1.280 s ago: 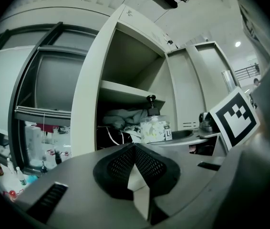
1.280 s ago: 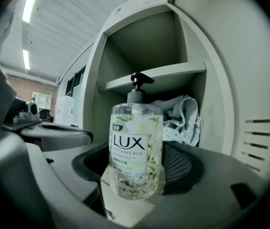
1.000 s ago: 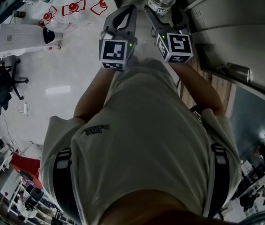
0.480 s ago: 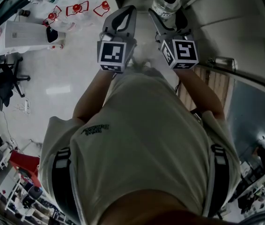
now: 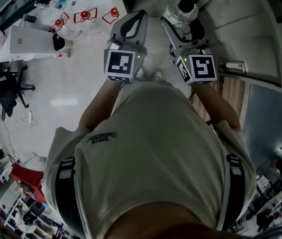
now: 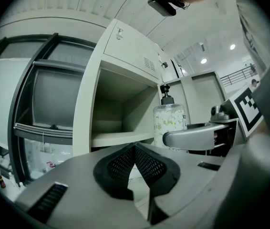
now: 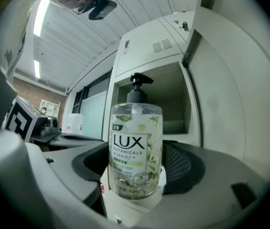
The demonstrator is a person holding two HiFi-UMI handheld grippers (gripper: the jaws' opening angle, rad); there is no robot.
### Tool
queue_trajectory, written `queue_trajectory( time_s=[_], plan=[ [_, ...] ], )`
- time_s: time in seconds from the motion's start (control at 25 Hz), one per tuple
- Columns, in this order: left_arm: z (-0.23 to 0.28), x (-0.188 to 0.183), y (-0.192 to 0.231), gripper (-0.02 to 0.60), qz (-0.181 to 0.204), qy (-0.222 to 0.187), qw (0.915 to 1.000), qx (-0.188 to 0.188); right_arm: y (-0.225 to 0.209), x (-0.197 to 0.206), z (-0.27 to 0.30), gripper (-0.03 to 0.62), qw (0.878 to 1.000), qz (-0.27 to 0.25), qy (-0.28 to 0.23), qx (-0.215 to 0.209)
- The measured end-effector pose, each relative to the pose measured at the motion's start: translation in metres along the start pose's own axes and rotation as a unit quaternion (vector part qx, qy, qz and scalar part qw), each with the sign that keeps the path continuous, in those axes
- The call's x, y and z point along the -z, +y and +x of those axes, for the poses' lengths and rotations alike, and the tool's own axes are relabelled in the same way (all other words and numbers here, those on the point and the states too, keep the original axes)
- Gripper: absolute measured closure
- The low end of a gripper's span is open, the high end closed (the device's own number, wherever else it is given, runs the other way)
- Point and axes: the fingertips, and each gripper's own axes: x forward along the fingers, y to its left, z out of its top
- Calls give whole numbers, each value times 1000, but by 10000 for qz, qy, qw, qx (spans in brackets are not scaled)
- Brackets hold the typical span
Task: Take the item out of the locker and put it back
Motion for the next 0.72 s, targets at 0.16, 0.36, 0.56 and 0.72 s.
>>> queue_trajectory(
  time_s=[0.16,0.36,0.56,0.72],
  plan=[
    [-4,-9,0,566,-19,-93,9999,38,1,-6,-6,249,10000,-3,-40,3],
    [-11,-12,-2,566,68,-148,9999,45,-1,-2,-11,249,10000,0,-2,4],
    [-13,-6,-2,566,78,-122,9999,85,0,0,-11,249,10000,9,34,-17],
    [-12,-4,-4,566,75,-104,9999,112,2,-4,-9,249,10000,9,-39,-54]
  ],
)
